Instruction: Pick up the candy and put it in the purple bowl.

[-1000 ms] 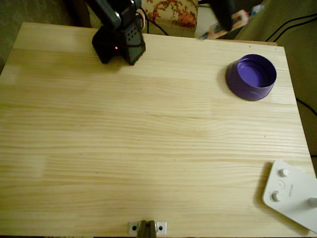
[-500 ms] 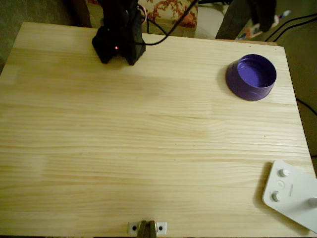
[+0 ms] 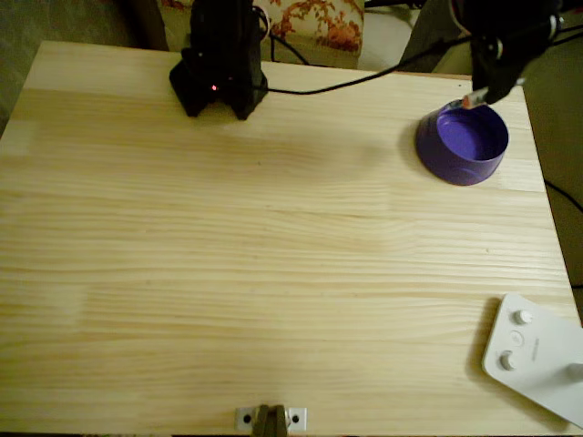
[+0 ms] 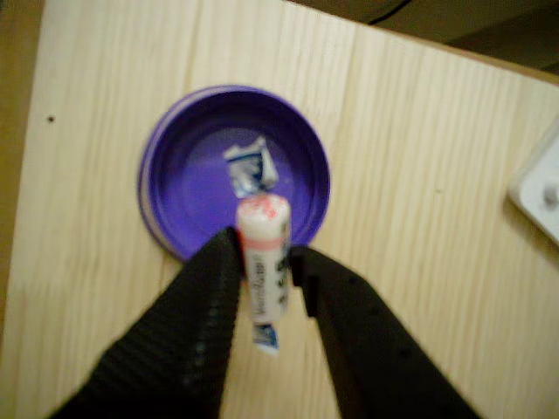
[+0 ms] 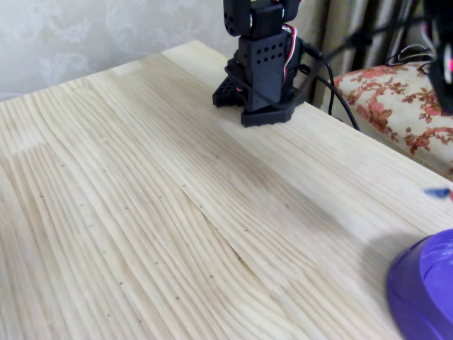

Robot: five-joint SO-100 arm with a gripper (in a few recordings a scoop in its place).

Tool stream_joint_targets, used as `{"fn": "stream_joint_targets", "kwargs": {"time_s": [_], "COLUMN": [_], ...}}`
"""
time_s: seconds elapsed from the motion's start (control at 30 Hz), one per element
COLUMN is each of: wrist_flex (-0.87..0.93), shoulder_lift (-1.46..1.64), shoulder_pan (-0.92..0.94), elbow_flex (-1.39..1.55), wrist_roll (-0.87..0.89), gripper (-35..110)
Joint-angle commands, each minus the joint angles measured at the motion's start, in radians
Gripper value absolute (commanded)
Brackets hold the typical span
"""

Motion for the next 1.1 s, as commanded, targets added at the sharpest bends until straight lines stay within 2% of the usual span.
{"fn": "stream_joint_targets", "kwargs": {"time_s": [0.0, 0.27, 0.63, 1.07], "wrist_flex": [-0.014, -0.011, -0.021, -0.025], "shoulder_lift": [-0.026, -0.141, -0.172, -0.192], "shoulder_pan": [-0.018, -0.029, -0.041, -0.043], "elbow_flex": [-0.169, -0.267, -0.244, -0.270], "wrist_roll": [0.012, 0.029, 0.040, 0.040], "gripper": [0, 0, 0, 13]}}
